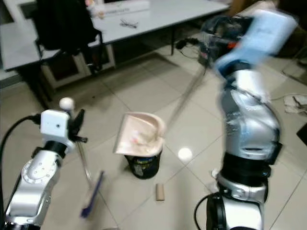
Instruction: Sweep floor
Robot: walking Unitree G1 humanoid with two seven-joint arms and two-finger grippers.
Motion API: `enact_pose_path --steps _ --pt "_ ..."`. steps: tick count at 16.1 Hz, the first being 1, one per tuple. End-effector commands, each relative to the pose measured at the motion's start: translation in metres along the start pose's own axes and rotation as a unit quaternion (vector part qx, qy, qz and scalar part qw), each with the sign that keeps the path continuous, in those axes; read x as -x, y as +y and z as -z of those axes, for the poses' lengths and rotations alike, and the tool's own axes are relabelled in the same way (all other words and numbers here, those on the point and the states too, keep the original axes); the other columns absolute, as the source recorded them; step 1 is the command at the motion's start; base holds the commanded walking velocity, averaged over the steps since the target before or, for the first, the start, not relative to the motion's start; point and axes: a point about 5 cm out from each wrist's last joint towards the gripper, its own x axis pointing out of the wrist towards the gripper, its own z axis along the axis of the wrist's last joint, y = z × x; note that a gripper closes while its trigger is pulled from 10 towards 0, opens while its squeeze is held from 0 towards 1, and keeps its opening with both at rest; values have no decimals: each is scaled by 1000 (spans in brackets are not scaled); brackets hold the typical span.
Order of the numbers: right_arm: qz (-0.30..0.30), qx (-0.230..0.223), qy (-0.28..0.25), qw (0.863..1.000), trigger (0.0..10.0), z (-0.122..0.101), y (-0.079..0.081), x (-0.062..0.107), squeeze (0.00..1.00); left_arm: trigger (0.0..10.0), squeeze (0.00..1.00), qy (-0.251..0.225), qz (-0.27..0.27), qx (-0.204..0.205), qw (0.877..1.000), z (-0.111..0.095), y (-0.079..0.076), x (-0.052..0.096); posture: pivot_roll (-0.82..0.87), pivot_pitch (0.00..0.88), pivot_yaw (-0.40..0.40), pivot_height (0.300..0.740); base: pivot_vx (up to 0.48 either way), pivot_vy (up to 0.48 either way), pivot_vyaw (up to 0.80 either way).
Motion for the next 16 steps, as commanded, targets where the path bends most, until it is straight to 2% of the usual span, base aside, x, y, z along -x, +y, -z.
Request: enact_pose_path --steps 1,10,12,16 --pt "5 11 -35 999 10000 -9 -4 4 0 10000 0 -24 3 -6 1000 -9 -3 -2 -9 14 68 740 412 0 0" --pt "14 7 -36 999 10000 3 -3 11 0 10000 0 -21 6 1 1000 -7 -5 -2 -11 14 71 740 409 0 0" --pt "15 8 -36 999 10000 3 -4 11 0 10000 0 -22 3 19 1000 -7 -5 -2 -11 14 72 740 0 0 0" --pt "4 22 -43 999 10000 2 -3 12 0 10000 0 -19 8 11 1000 -6 -6 -2 -11 21 75 740 0 0 0"
